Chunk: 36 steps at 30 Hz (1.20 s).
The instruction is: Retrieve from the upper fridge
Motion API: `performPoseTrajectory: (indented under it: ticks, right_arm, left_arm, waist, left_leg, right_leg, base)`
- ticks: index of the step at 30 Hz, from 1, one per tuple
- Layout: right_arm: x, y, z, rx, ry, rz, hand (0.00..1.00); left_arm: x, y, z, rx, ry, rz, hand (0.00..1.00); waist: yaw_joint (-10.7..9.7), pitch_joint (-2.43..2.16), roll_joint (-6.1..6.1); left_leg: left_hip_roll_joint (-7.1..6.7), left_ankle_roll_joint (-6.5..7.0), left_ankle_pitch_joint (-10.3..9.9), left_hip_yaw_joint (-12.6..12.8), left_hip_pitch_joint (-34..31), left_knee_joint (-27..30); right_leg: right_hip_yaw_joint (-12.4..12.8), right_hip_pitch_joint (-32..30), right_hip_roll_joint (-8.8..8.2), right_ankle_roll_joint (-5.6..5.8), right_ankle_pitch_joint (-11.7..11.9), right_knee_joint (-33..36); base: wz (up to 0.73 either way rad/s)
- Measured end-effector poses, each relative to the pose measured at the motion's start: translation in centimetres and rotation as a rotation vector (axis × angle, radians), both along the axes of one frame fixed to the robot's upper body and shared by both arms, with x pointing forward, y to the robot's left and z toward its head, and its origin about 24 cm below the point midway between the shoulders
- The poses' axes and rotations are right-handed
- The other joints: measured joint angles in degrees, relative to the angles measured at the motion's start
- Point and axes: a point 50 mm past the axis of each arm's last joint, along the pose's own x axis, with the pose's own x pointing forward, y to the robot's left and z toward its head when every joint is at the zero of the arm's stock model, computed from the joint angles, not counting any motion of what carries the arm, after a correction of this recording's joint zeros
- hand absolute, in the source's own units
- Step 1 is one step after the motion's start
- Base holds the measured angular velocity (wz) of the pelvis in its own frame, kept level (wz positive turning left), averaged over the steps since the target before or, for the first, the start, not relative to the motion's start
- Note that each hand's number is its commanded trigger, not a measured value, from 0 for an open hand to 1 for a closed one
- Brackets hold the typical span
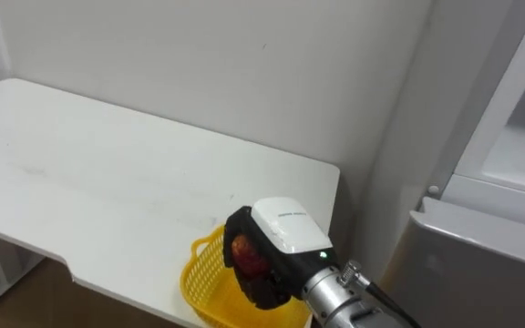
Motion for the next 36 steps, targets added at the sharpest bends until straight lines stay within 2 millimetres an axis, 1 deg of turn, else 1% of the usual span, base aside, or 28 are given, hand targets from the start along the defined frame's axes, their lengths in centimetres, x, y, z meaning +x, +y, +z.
performPoseTrajectory:
  ticks: [1, 2, 3, 7, 11, 23, 36]
  right_arm:
    - [0.1, -0.1, -0.3, -0.010, 0.012, -0.007, 0.32]
    - [0.1, -0.1, -0.5, -0.013, 0.019, -0.011, 0.32]
    - [0.1, -0.1, -0.9, -0.024, 0.032, -0.016, 0.00]
    - [0.0, 0.1, -1.7, -0.052, 0.059, -0.011, 0.00]
    - [0.0, 0.1, -1.7, -0.050, 0.061, -0.010, 0.00]
    - [0.0, 0.0, -1.8, -0.049, 0.066, -0.012, 0.00]
    - [0.1, -0.2, -2.1, -0.054, 0.074, -0.019, 0.00]
  left_arm:
    - [-0.1, 0.0, 0.0, 0.006, 0.001, 0.002, 0.00]
    - [-0.1, 0.1, 0.0, 0.008, 0.001, 0.003, 0.00]
    - [-0.2, 0.1, 0.0, 0.013, 0.002, 0.005, 0.00]
    - [-0.2, 0.2, 0.0, 0.026, -0.002, 0.007, 0.00]
    - [-0.1, 0.2, 0.0, 0.034, -0.009, 0.008, 0.00]
    - [0.0, 0.1, 0.0, 0.037, -0.015, 0.009, 0.00]
    - [-0.1, 0.1, 0.0, 0.032, -0.013, 0.009, 0.00]
  waist:
    - [0.01, -0.05, -0.13]
    - [0.03, -0.05, -0.20]
    - [0.07, 0.01, -0.34]
    - [0.43, 0.16, -0.62]
    - [0.84, 0.18, -0.60]
    - [0.84, 0.21, -0.56]
    - [0.82, 0.26, -0.47]
  left_leg:
    - [-0.06, 0.03, 0.04, -0.23, 0.03, 0.06]
    - [-0.10, 0.05, 0.06, -0.33, 0.09, 0.09]
    - [-0.18, 0.08, 0.08, -0.46, 0.13, 0.17]
    - [-0.28, 0.11, 0.08, -0.54, -0.03, 0.35]
    - [-0.28, 0.12, 0.08, -0.52, -0.10, 0.32]
    - [-0.33, 0.14, 0.10, -0.54, -0.23, 0.04]
    - [-0.33, 0.14, 0.10, -0.43, -0.28, 0.01]
  right_leg:
    - [0.04, 0.04, -0.02, 0.00, 0.00, 0.00]
    - [0.08, 0.06, -0.03, 0.00, 0.00, -0.01]
    - [0.13, 0.10, -0.06, 0.01, -0.01, -0.04]
    - [0.21, 0.11, -0.16, 0.02, -0.01, -0.05]
    - [0.31, 0.11, -0.18, 0.02, -0.01, -0.03]
    - [1.34, 0.10, -0.12, 0.07, -0.04, -0.03]
    - [1.40, 0.05, -0.11, 0.15, -0.09, -0.04]
  base:
    - [0.10]
    - [0.10]
    - [0.06]
    - [0.01]
    - [0.00]
    - [0.00]
    - [0.00]
